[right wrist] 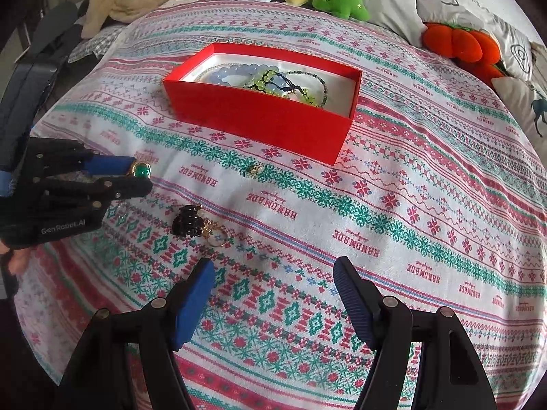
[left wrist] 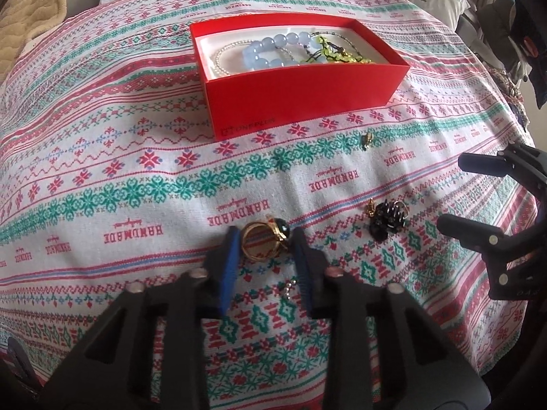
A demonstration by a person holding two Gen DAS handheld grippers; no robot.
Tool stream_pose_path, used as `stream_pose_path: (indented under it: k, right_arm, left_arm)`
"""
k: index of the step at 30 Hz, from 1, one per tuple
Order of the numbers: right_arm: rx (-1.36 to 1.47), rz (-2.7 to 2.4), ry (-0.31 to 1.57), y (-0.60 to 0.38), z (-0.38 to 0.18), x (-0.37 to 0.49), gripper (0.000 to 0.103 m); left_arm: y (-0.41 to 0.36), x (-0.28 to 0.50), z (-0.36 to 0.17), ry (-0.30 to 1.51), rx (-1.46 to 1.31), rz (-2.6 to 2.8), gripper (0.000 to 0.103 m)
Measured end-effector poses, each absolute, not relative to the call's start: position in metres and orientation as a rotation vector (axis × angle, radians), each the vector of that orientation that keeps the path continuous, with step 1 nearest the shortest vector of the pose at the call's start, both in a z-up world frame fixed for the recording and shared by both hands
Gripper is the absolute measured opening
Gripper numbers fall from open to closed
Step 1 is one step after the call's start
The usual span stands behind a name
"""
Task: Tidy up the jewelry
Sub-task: 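Grasp the gold ring with the left tool while the right tool grasps a black earring, then carry the gold ring and black earring over the red box with both tools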
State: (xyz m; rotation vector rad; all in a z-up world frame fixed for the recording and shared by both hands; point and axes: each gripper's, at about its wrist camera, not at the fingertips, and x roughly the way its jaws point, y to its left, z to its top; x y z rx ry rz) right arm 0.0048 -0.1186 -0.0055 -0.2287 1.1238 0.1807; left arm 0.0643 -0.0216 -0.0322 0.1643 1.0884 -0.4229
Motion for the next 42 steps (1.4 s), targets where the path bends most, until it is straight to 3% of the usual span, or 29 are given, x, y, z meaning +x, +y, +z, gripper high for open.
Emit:
stream_pose_path:
  k: [17,19,24,42]
  right_arm:
    - [-0.186,0.330,1.102,-0.093,-0.005,0.010,0.072]
    - [-0.178,0.345,1.100,-0.089,-0.006,0.012,0.068]
    - [-0.173,0.383,1.095,-0.082,-0.010,0.021,0.048]
    - [-0.203,0.451,1.122,-0.065,-0.023,0.032,0.014]
  left_arm:
    - [-0.004,0.050,-0.020,1.130,0.121,-0.357,0.031]
    - [-0.001,0.048,-0.020,1.137,0.112,-0.359,0.031]
    - [0.012,0.042,-0.017,1.135,0.102,-0.362,0.031]
    - [0.023,0.034,-0.015,1.139,0.095,-0.359,0.031]
